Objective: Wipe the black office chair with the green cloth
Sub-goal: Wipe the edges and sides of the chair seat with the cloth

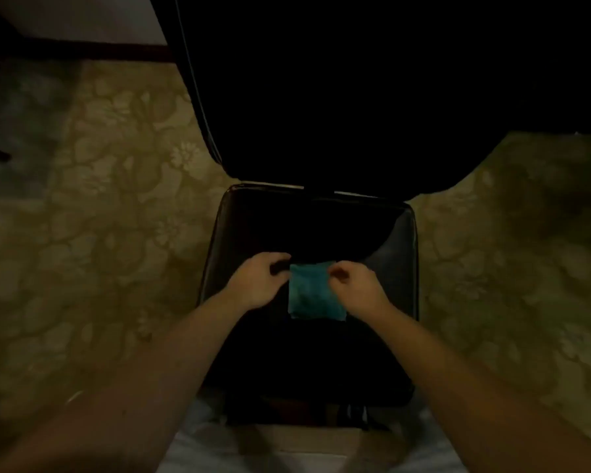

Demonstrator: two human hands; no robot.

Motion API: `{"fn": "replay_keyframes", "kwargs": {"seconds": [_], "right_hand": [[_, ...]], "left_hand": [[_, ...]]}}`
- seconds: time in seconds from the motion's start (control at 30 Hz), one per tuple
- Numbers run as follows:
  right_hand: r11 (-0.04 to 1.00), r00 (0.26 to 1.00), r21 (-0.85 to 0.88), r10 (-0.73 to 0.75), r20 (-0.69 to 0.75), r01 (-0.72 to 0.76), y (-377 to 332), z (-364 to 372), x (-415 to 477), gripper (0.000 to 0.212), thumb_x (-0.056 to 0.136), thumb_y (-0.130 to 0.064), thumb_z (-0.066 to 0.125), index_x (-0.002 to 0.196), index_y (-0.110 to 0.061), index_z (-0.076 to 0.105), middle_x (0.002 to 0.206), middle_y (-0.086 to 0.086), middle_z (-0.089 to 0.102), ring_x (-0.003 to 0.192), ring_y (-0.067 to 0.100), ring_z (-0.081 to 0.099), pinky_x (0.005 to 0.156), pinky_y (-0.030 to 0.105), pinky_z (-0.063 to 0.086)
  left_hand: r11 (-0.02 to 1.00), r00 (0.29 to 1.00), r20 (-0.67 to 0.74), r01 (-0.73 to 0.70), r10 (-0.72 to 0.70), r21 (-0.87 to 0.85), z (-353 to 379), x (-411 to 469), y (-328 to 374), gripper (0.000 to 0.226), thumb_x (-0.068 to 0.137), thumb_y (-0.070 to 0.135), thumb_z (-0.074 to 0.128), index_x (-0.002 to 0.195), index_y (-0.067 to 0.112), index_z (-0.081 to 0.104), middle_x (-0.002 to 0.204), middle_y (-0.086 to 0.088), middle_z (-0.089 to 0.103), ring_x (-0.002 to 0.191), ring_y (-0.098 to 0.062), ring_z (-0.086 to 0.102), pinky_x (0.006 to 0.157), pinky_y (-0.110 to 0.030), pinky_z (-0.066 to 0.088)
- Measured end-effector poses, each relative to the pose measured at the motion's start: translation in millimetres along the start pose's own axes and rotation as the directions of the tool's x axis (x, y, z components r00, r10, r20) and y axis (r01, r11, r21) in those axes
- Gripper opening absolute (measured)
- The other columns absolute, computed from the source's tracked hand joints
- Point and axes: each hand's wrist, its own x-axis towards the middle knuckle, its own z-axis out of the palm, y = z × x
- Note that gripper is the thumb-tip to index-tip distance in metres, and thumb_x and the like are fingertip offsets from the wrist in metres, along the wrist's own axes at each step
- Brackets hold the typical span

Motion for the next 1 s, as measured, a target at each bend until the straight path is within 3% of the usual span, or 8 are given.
{"fn": "replay_keyframes", "kwargs": {"seconds": [0.13,0.27,0.37,0.53,0.73,0.8,0.9,1.0], "right_hand": [[0.926,0.987,-0.347,-0.16,-0.011,0.146,23.7,46.5,12.7,0.048,0.096,-0.027,0.057,0.142,-0.016,0.046,0.14,0.004,0.05,0.127,0.022,0.047,0.104,0.031,0.039],[0.725,0.977,-0.669,-0.214,0.008,0.164,48.9,91.1,16.5,0.071,0.094,-0.05,0.051,0.154,-0.028,0.019,0.16,0.004,0.015,0.146,0.026,0.015,0.118,0.043,0.019],[0.61,0.977,-0.78,-0.214,0.008,0.14,69.4,113.2,16.3,0.076,0.096,-0.059,0.04,0.155,-0.033,0.0,0.163,0.002,-0.009,0.149,0.024,-0.007,0.121,0.044,0.003],[0.577,0.942,-0.806,-0.326,-0.08,0.131,80.0,120.9,17.1,0.063,0.101,-0.045,0.037,0.155,-0.031,0.009,0.163,0.002,0.002,0.15,0.022,0.004,0.121,0.041,0.008],[0.523,0.957,-0.838,-0.289,-0.002,0.156,72.4,112.4,20.5,0.065,0.099,-0.037,0.042,0.155,-0.026,0.012,0.163,0.005,0.01,0.148,0.025,0.013,0.119,0.041,0.019],[0.461,0.958,-0.876,-0.288,0.004,0.142,69.4,106.9,19.3,0.065,0.098,-0.035,0.042,0.155,-0.023,0.012,0.162,0.006,0.014,0.146,0.026,0.02,0.114,0.041,0.027],[0.24,0.945,-0.965,-0.327,0.026,0.11,62.4,109.1,26.6,0.062,0.097,-0.026,0.042,0.152,-0.014,0.015,0.153,0.014,0.032,0.132,0.031,0.042,0.097,0.043,0.046],[0.159,0.919,-0.985,-0.394,0.005,0.073,61.7,116.1,33.1,0.058,0.096,-0.017,0.043,0.149,-0.011,0.021,0.144,0.016,0.043,0.12,0.031,0.052,0.083,0.04,0.05]], "left_hand": [[0.896,1.0,-0.015,-0.012,0.021,0.445,38.6,9.1,-51.0,0.078,0.095,0.05,0.058,0.157,0.033,0.015,0.166,-0.006,0.005,0.151,-0.03,0.007,0.12,-0.053,0.018],[0.738,0.998,0.053,-0.015,-0.028,0.674,69.6,12.9,-92.5,0.102,0.082,0.076,0.053,0.157,0.037,-0.003,0.166,-0.001,-0.013,0.152,-0.029,-0.007,0.118,-0.06,0.002],[0.634,0.997,0.081,-0.071,0.014,0.77,79.4,14.3,-117.3,0.116,0.072,0.087,0.051,0.155,0.038,-0.013,0.164,0.0,-0.022,0.151,-0.028,-0.016,0.117,-0.063,-0.002],[0.613,0.989,0.06,-0.133,0.138,0.779,88.5,10.1,-134.2,0.121,0.071,0.084,0.057,0.155,0.037,-0.016,0.164,-0.001,-0.023,0.151,-0.028,-0.017,0.116,-0.064,-0.003],[0.627,0.992,0.028,-0.099,0.122,0.772,99.8,9.8,-133.2,0.122,0.071,0.084,0.059,0.156,0.035,-0.014,0.165,-0.004,-0.019,0.151,-0.031,-0.014,0.117,-0.066,0.001],[0.585,0.993,0.034,-0.094,0.114,0.805,98.9,9.4,-124.5,0.121,0.07,0.084,0.059,0.157,0.035,-0.01,0.166,-0.004,-0.012,0.152,-0.033,-0.006,0.116,-0.066,0.007],[0.496,0.984,0.025,-0.111,0.177,0.861,74.7,10.2,-113.4,0.111,0.072,0.082,0.06,0.158,0.037,0.007,0.165,-0.003,0.01,0.149,-0.033,0.012,0.115,-0.066,0.012],[0.565,0.983,-0.014,-0.093,0.183,0.82,57.0,14.6,-126.5,0.11,0.073,0.078,0.063,0.157,0.041,0.003,0.166,-0.001,-0.006,0.152,-0.034,-0.005,0.116,-0.068,0.001]]}}
